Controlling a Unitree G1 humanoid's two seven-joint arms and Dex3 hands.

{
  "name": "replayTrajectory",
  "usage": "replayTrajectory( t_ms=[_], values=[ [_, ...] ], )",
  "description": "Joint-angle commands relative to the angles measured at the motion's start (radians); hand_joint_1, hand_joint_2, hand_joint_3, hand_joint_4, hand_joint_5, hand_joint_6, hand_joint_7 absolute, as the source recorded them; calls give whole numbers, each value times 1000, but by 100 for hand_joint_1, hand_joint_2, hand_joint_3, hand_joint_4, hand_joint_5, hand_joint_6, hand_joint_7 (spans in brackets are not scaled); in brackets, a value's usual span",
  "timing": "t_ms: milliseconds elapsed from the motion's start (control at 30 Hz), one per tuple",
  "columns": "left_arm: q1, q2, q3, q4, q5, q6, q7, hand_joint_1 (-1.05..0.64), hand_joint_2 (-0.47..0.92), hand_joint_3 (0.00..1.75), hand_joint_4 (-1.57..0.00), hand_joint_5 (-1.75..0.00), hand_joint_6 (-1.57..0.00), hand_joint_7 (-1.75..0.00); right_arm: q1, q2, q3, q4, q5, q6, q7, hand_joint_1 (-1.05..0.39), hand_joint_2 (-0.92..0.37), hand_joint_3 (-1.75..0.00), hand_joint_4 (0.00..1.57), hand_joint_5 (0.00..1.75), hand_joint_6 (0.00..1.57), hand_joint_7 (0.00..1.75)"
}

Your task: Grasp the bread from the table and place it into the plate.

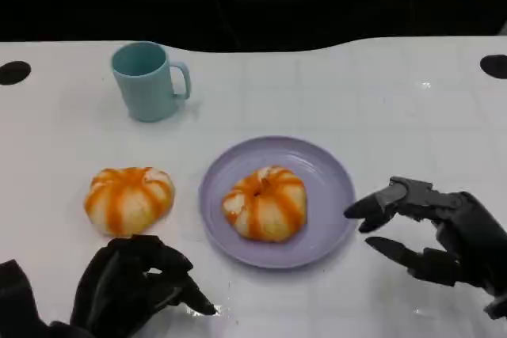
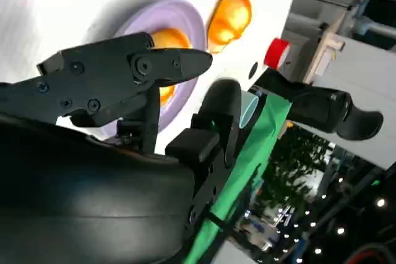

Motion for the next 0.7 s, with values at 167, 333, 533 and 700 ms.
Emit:
replayTrajectory(
  t_ms=[167, 333, 533, 700],
  values=[
    [13, 11, 7, -17, -4, 13, 8, -103, 56, 0, -157, -51, -157, -23, 141, -11, -82, -221, 124, 246, 71, -13, -71, -75, 58, 143, 63, 122],
    [15, 12, 7, -18, -2, 9, 7, -103, 57, 0, -157, -51, -157, -23, 211, -22, -120, -341, 153, 416, 76, -14, -73, -74, 63, 144, 68, 121],
    [15, 12, 10, -22, -5, 20, 12, -103, 56, 0, -157, -50, -157, -22, 255, -17, -145, -423, 155, 551, 76, -15, -70, -81, 68, 154, 67, 124],
    [13, 14, 10, -20, -4, 18, 7, -101, 56, 0, -157, -50, -157, -22, 246, 0, -148, -407, 145, 568, 87, -18, -66, -87, 66, 159, 66, 128]
  ],
)
